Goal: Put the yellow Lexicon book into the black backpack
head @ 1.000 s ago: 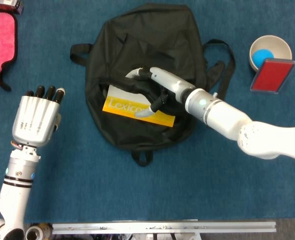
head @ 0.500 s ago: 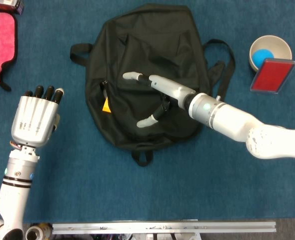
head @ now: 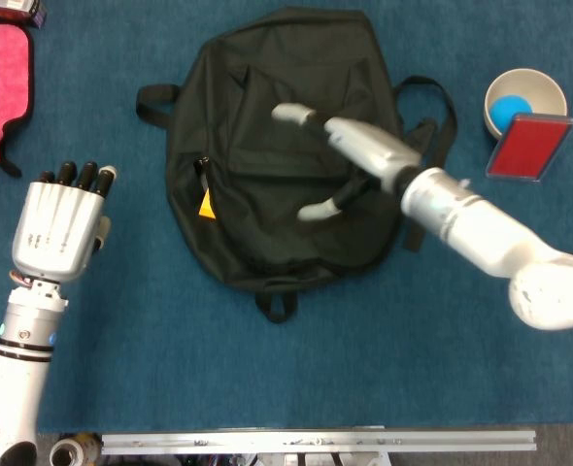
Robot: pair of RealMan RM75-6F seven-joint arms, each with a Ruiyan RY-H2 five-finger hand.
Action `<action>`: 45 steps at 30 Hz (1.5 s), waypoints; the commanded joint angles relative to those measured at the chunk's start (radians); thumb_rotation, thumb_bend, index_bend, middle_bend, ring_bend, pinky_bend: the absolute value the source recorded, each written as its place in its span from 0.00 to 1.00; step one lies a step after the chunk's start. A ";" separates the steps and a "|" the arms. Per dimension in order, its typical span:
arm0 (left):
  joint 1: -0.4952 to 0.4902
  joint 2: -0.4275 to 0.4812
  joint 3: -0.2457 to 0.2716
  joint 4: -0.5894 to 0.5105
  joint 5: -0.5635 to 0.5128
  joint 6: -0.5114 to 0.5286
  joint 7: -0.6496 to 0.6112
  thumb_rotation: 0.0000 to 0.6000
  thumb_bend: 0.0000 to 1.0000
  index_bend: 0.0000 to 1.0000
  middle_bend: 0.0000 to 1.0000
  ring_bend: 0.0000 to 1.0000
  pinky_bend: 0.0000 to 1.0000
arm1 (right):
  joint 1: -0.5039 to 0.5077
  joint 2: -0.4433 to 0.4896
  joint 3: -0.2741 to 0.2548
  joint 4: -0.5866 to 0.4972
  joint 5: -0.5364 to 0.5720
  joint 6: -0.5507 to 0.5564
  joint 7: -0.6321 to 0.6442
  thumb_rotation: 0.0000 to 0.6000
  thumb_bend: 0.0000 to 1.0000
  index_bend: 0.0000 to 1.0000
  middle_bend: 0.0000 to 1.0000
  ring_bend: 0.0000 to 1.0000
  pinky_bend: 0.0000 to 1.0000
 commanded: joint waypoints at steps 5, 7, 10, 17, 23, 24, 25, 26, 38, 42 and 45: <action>0.011 0.057 -0.009 -0.021 -0.005 0.000 -0.099 1.00 0.23 0.34 0.41 0.39 0.62 | -0.162 0.096 -0.137 -0.133 -0.140 0.431 -0.227 1.00 0.06 0.06 0.25 0.11 0.17; 0.016 0.072 -0.010 -0.023 -0.011 -0.002 -0.127 1.00 0.23 0.34 0.41 0.39 0.62 | -0.205 0.116 -0.155 -0.151 -0.184 0.502 -0.242 1.00 0.10 0.11 0.28 0.14 0.22; 0.025 0.097 -0.013 -0.027 -0.023 -0.003 -0.179 1.00 0.23 0.34 0.41 0.39 0.62 | -0.278 0.163 -0.187 -0.175 -0.259 0.588 -0.248 1.00 0.12 0.13 0.31 0.16 0.25; 0.067 0.140 0.004 0.007 -0.004 0.037 -0.297 1.00 0.23 0.34 0.41 0.39 0.62 | -0.439 0.277 -0.269 -0.199 -0.383 0.691 -0.220 1.00 0.12 0.19 0.33 0.18 0.26; 0.117 0.168 0.019 0.017 0.011 0.093 -0.379 1.00 0.23 0.34 0.41 0.39 0.62 | -0.557 0.341 -0.326 -0.197 -0.455 0.751 -0.213 1.00 0.12 0.19 0.33 0.18 0.26; 0.124 0.170 0.019 0.019 0.012 0.102 -0.391 1.00 0.23 0.34 0.41 0.39 0.62 | -0.573 0.346 -0.332 -0.194 -0.464 0.758 -0.213 1.00 0.12 0.19 0.33 0.18 0.26; 0.131 0.172 0.019 0.021 0.011 0.110 -0.401 1.00 0.23 0.34 0.41 0.39 0.62 | -0.588 0.349 -0.337 -0.190 -0.472 0.764 -0.210 1.00 0.12 0.19 0.33 0.18 0.26; 0.139 0.175 0.018 0.024 0.009 0.119 -0.412 1.00 0.23 0.34 0.41 0.39 0.61 | -0.608 0.350 -0.341 -0.183 -0.482 0.771 -0.201 1.00 0.12 0.20 0.33 0.18 0.26; 0.192 0.222 0.021 0.015 0.000 0.151 -0.460 1.00 0.23 0.36 0.41 0.39 0.60 | -0.748 0.311 -0.348 -0.110 -0.616 0.846 -0.175 1.00 0.07 0.21 0.34 0.18 0.26; 0.203 0.232 0.029 0.004 0.005 0.151 -0.459 1.00 0.23 0.36 0.41 0.39 0.60 | -0.768 0.298 -0.338 -0.092 -0.652 0.847 -0.170 1.00 0.03 0.22 0.34 0.18 0.27; 0.208 0.238 0.033 -0.001 0.007 0.145 -0.455 1.00 0.23 0.36 0.41 0.39 0.60 | -0.778 0.290 -0.327 -0.086 -0.671 0.840 -0.161 1.00 0.01 0.23 0.34 0.18 0.26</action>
